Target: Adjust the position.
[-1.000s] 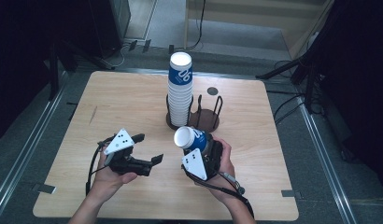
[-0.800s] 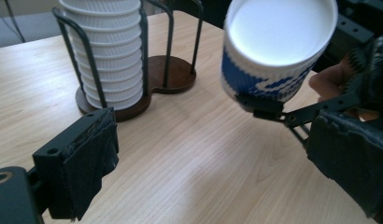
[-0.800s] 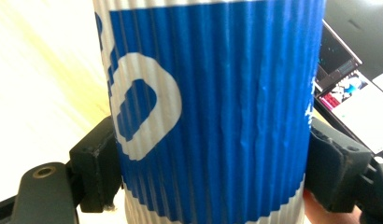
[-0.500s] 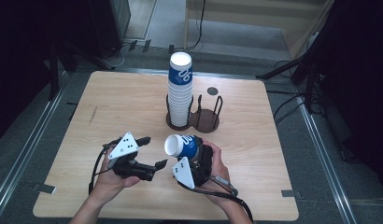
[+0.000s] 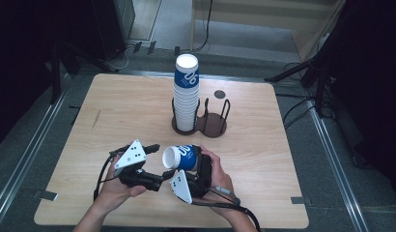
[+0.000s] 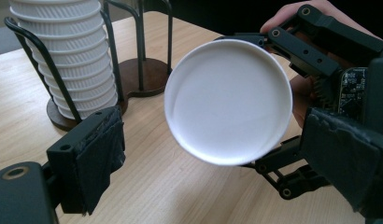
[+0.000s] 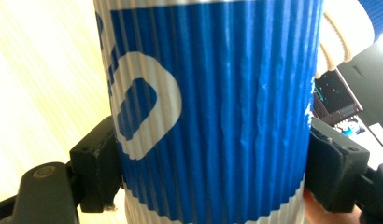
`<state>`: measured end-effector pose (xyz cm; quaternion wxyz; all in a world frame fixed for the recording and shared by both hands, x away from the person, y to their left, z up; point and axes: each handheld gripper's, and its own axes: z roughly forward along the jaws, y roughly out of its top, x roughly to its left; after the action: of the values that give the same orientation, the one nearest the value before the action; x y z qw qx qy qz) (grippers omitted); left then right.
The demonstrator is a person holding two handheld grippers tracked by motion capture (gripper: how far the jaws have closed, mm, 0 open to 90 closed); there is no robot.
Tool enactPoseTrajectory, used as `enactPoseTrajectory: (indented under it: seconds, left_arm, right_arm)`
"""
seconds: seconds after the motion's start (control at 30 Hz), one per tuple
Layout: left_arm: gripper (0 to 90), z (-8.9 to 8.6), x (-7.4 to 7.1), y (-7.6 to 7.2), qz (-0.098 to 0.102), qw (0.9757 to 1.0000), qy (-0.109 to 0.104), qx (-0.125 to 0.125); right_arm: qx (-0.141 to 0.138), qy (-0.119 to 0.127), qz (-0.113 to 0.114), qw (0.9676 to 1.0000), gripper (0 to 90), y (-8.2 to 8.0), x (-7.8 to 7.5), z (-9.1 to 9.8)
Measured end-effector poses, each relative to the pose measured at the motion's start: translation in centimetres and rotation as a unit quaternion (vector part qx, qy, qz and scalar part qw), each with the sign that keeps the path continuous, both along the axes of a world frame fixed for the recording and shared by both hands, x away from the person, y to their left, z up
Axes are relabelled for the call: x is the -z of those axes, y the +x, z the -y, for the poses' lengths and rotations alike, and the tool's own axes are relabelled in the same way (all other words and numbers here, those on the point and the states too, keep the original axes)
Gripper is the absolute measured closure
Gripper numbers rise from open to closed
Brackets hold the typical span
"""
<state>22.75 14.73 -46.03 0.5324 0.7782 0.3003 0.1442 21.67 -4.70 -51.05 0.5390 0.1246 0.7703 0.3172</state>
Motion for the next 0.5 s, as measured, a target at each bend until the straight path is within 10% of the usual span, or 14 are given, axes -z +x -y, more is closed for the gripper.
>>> enactPoseTrajectory:
  seconds: [0.5]
  left_arm:
    - [14.6, 0.1, 0.1, -0.1, 0.003, 0.9999, -0.008, 0.015]
  right_arm:
    - [-0.029, -0.025, 0.020, 0.9991, 18.1, -1.2, 0.1, -1.0]
